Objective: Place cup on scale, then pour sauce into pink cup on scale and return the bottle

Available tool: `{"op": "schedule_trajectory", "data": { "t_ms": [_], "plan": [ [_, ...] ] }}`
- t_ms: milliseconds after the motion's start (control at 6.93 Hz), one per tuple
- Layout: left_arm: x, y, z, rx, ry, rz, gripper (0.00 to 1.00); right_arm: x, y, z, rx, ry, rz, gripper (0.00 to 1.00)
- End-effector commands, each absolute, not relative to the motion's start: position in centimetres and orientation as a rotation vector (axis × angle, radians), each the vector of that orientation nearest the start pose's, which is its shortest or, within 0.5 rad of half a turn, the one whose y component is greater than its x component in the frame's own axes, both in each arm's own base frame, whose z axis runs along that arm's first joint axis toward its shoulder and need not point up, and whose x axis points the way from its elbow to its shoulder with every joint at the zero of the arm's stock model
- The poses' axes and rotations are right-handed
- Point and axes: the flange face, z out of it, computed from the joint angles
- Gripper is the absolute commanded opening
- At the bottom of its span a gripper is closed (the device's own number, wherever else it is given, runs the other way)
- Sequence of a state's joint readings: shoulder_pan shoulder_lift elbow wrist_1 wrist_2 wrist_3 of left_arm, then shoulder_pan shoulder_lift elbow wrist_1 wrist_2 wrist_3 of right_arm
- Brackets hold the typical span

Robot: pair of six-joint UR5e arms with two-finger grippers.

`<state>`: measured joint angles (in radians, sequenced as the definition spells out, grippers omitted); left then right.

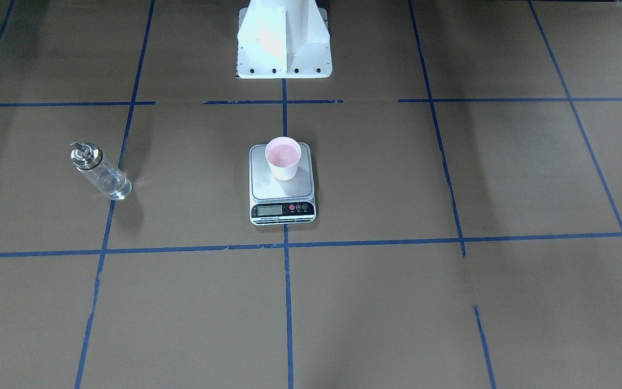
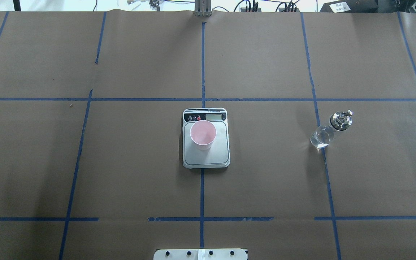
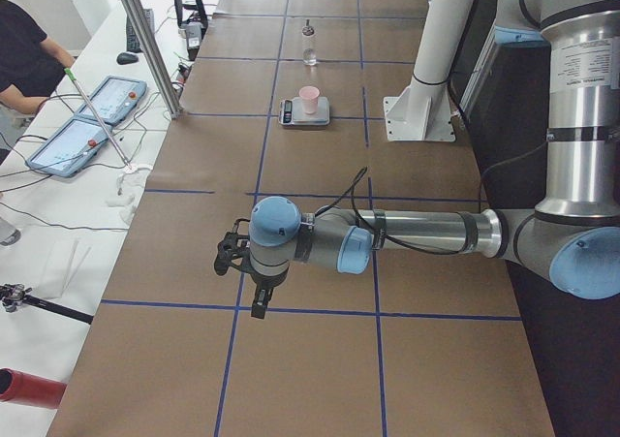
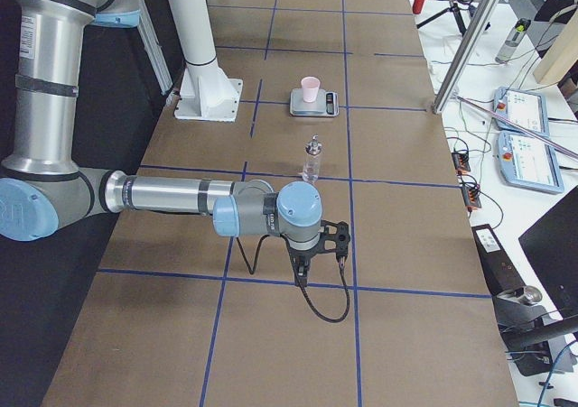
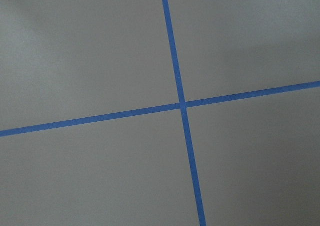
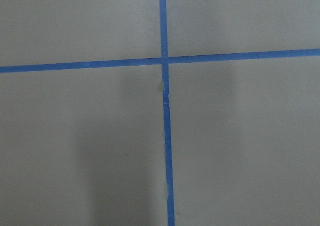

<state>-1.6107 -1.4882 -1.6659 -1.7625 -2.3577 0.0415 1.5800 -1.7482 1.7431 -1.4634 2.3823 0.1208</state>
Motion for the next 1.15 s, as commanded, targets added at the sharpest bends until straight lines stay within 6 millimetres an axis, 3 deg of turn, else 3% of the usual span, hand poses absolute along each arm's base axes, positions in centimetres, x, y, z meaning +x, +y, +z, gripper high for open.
{"op": "schedule_trajectory", "data": {
  "t_ms": [0,1011],
  "plan": [
    [-8.14,-46.6,62.99,0.225,0.776,0.082,1.0,6.5,-42.26,64.06,0.052,-0.815,0.081,1.0],
    [-8.14,-46.67,62.92,0.227,0.776,0.082,1.0,6.47,-42.26,64.04,0.028,-0.82,0.135,1.0]
  ]
}}
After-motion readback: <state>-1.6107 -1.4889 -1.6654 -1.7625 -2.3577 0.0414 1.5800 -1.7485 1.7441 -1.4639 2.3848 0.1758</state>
